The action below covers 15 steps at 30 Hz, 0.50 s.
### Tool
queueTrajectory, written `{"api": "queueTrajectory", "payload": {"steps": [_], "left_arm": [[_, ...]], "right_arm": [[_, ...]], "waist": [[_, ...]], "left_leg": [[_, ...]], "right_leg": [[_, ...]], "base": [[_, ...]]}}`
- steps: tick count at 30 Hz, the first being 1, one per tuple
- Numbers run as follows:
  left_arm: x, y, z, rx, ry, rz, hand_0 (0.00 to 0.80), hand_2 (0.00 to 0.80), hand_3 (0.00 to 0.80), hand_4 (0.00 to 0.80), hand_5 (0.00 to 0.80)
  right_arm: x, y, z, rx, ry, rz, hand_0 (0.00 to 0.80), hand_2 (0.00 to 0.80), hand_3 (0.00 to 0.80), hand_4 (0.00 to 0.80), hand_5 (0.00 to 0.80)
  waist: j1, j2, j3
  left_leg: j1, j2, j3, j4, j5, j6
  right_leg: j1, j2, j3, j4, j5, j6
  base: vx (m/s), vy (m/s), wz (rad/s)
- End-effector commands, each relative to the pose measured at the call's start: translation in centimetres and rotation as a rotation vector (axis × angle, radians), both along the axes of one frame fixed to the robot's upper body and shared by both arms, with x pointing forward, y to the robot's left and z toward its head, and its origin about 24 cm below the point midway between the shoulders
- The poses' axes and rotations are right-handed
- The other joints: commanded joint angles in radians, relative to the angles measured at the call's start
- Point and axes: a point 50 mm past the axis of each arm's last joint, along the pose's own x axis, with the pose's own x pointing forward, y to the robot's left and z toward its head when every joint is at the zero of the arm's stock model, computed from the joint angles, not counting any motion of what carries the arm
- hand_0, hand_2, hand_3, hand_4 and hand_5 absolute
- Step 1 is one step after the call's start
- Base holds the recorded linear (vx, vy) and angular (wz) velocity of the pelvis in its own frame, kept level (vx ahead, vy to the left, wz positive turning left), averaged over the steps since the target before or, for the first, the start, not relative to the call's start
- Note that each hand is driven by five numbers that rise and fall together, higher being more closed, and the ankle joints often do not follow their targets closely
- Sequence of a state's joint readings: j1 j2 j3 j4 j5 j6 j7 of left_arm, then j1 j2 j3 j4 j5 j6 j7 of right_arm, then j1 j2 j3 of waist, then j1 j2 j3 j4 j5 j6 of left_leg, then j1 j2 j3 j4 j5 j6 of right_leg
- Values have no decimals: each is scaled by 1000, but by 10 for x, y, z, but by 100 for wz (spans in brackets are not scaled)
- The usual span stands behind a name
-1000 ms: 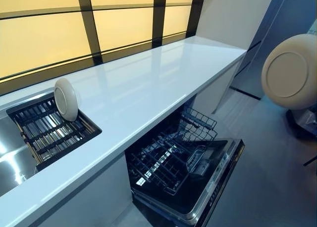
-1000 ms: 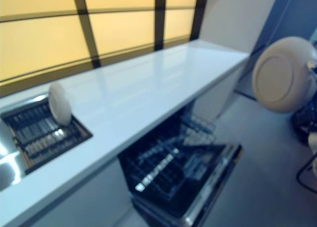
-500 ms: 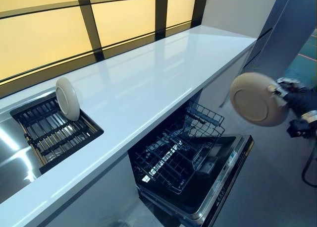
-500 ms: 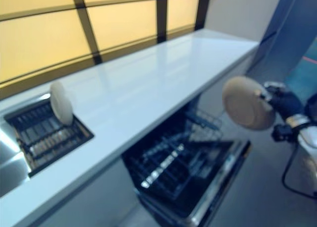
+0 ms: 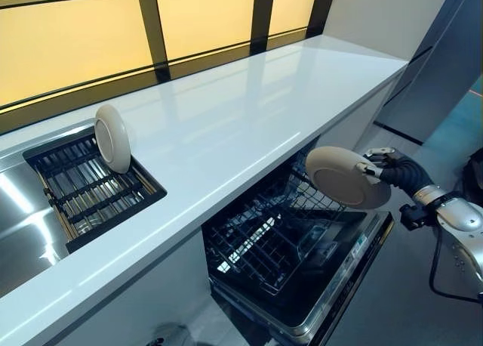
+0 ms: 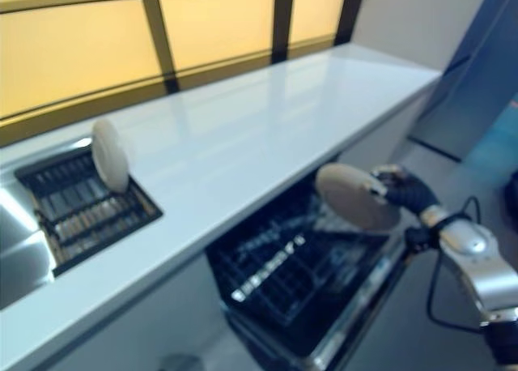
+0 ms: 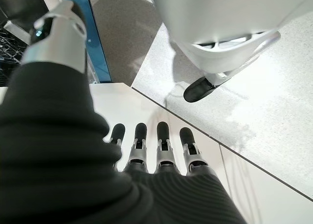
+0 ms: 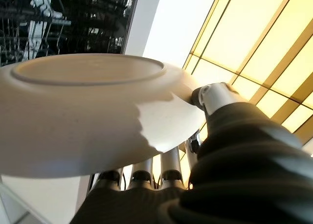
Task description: Take plates into dishwasher
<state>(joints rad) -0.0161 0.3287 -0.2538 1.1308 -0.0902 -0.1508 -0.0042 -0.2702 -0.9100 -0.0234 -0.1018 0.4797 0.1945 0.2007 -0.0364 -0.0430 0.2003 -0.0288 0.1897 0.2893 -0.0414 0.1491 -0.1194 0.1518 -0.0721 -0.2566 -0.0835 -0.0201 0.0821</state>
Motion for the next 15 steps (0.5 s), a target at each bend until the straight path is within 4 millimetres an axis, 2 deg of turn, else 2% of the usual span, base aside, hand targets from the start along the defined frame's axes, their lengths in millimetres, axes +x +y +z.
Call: {"api": "queueTrajectory", "payload": {"steps": [1, 5, 11, 15], "left_arm": [[18, 4, 7, 38, -24, -69, 0, 0, 0, 0, 0], [17, 1, 6, 31, -19, -80, 0, 0, 0, 0, 0], [16, -3, 5, 21, -19, -78, 0, 0, 0, 0, 0], [17, -6, 4, 20, -19, -79, 0, 0, 0, 0, 0]], "right_arm": [[-8, 24, 1, 7, -38, 99, 800, 800, 800, 800, 800], [-9, 33, -9, 77, -12, 119, 800, 800, 800, 800, 800], [-11, 32, -26, 164, 16, 56, 800, 800, 800, 800, 800], [-15, 29, -47, 224, 88, -2, 800, 800, 800, 800, 800]], "waist": [[22, -37, -34], [22, -32, -32], [15, -28, -33], [8, -25, -30]], "left_leg": [[-57, 22, -9, 12, 25, -19], [-52, 21, -6, 11, 25, -17], [-47, 23, 0, 10, 25, -16], [-43, 25, 5, 11, 24, -14]], "right_leg": [[-39, 17, 29, 78, -4, -11], [-35, 15, 30, 78, -4, -11], [-33, 15, 33, 78, -5, -9], [-33, 13, 34, 81, -5, -8]], "base": [[0, 0, 0], [0, 0, 0], [0, 0, 0], [0, 0, 0]]}}
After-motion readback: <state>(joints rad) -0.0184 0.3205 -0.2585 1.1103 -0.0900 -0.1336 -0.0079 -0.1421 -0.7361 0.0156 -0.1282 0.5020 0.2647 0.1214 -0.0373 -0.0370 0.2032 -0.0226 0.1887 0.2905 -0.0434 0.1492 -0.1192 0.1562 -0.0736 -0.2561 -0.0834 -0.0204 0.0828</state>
